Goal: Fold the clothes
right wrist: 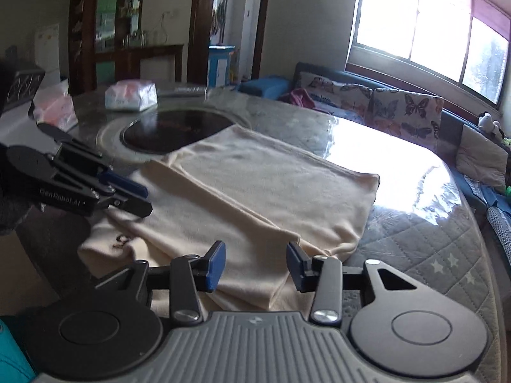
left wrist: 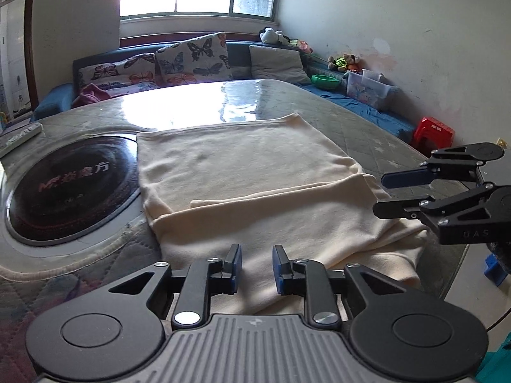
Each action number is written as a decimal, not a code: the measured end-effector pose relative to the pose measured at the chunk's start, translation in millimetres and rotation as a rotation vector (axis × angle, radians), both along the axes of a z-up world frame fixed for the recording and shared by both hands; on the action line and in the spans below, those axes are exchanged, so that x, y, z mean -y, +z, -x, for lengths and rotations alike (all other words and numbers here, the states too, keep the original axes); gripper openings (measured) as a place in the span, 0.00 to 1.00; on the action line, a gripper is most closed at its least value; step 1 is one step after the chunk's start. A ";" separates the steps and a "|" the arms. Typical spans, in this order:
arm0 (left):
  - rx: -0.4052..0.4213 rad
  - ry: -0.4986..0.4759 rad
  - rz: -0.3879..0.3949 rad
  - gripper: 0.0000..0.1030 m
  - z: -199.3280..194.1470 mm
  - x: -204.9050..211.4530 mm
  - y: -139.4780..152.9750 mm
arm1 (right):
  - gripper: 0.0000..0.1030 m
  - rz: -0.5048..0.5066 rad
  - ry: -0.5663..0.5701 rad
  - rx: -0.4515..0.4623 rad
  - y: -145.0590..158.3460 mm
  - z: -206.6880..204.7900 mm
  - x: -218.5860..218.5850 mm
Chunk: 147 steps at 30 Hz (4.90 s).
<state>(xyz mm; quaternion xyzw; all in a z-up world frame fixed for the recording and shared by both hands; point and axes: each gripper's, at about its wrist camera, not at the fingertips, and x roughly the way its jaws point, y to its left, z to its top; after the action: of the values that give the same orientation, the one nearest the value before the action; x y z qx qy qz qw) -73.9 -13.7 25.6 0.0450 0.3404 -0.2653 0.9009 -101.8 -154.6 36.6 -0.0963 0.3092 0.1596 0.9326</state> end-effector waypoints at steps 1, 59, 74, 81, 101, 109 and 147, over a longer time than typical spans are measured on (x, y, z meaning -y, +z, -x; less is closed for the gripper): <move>0.003 0.005 -0.003 0.23 1.7 -2.9 1.0 | 0.33 -0.013 0.005 -0.017 -1.4 -1.1 1.1; 0.203 -0.254 -0.059 0.08 12.8 7.6 12.4 | 0.55 0.242 0.322 -0.006 -16.7 23.9 -26.6; 0.240 -0.300 -0.223 0.26 46.8 -2.2 -18.2 | 0.14 0.048 0.245 -0.085 -0.1 -8.1 -9.6; 0.252 -0.297 -0.270 0.27 50.3 -12.4 -26.3 | 0.13 0.035 0.221 -0.078 1.1 -11.4 -8.2; 0.222 -0.291 -0.080 0.05 110.7 -41.4 43.1 | 0.09 -0.036 0.283 0.022 56.5 65.2 3.6; 0.210 -0.240 -0.030 0.05 109.5 -40.9 53.7 | 0.08 -0.039 0.295 -0.004 73.1 74.4 2.6; 0.078 0.023 0.042 0.57 -87.6 2.3 25.1 | 1.00 -0.089 -0.147 -0.091 4.8 -128.9 34.9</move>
<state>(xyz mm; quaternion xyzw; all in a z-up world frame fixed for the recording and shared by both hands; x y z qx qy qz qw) 13.7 -16.0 50.8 0.0326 0.3001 -0.2600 0.9172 27.2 -189.5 41.4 -0.0245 0.3503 0.1087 0.9300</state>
